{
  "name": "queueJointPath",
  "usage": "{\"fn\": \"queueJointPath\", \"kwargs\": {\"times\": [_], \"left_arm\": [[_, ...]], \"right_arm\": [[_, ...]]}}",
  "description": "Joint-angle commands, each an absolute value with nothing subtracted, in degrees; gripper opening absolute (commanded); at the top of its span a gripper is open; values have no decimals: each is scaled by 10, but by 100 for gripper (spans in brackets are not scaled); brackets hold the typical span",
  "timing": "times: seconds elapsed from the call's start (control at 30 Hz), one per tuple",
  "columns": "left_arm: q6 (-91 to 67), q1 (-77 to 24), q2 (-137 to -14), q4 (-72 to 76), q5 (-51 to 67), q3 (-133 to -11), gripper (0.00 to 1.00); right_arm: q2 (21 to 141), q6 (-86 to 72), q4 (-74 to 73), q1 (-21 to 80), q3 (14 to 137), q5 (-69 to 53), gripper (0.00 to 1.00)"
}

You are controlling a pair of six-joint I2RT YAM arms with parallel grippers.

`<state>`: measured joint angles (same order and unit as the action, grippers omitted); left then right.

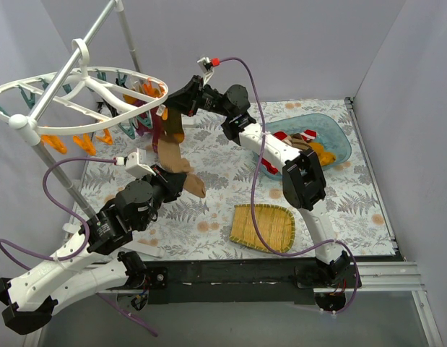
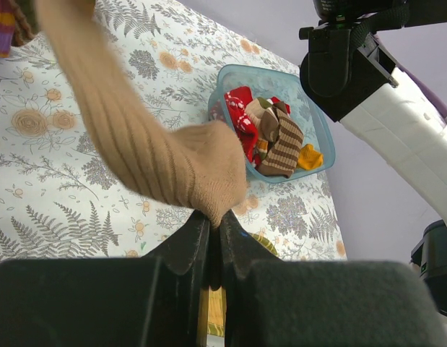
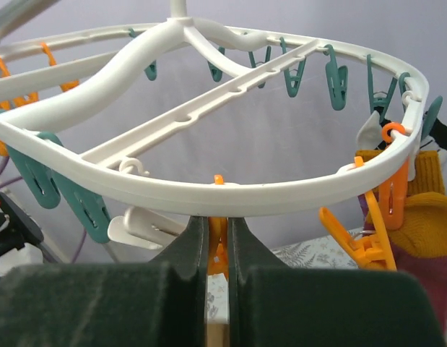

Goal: Remove the socks clipped to the hanger
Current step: Remove the sock from the hanger, then place the sock in the bin.

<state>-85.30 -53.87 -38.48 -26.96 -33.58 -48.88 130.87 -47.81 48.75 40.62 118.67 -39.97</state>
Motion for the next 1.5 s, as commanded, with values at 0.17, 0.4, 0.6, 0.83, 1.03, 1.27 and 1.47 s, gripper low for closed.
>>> {"fn": "queueJointPath", "kwargs": {"times": [0.17, 0.4, 0.6, 0.83, 1.03, 1.27, 1.47], "left_arm": [[-847, -541, -379, -270, -333, -507, 0], [-845, -541, -372, -270, -332, -502, 0], [-824, -540, -366, -261, -333, -499, 0], [-797, -541, -373, -228, -317, -497, 0], [-770, -541, -407, -166, -277, -495, 0], [-757, -541, -516, -73, -198, -530, 0], [-730, -585, -674, 28, -185, -583, 0]], "right_arm": [[1275, -475, 524, 409, 1168, -389, 1], [1243, -466, 526, 409, 1108, -386, 57], [1164, -423, 503, 407, 989, -366, 94], [1032, -370, 440, 408, 841, -307, 98], [858, -309, 339, 404, 668, -179, 98], [623, -280, 129, 398, 561, 78, 99], [442, -272, -22, 397, 541, 215, 98]]}}
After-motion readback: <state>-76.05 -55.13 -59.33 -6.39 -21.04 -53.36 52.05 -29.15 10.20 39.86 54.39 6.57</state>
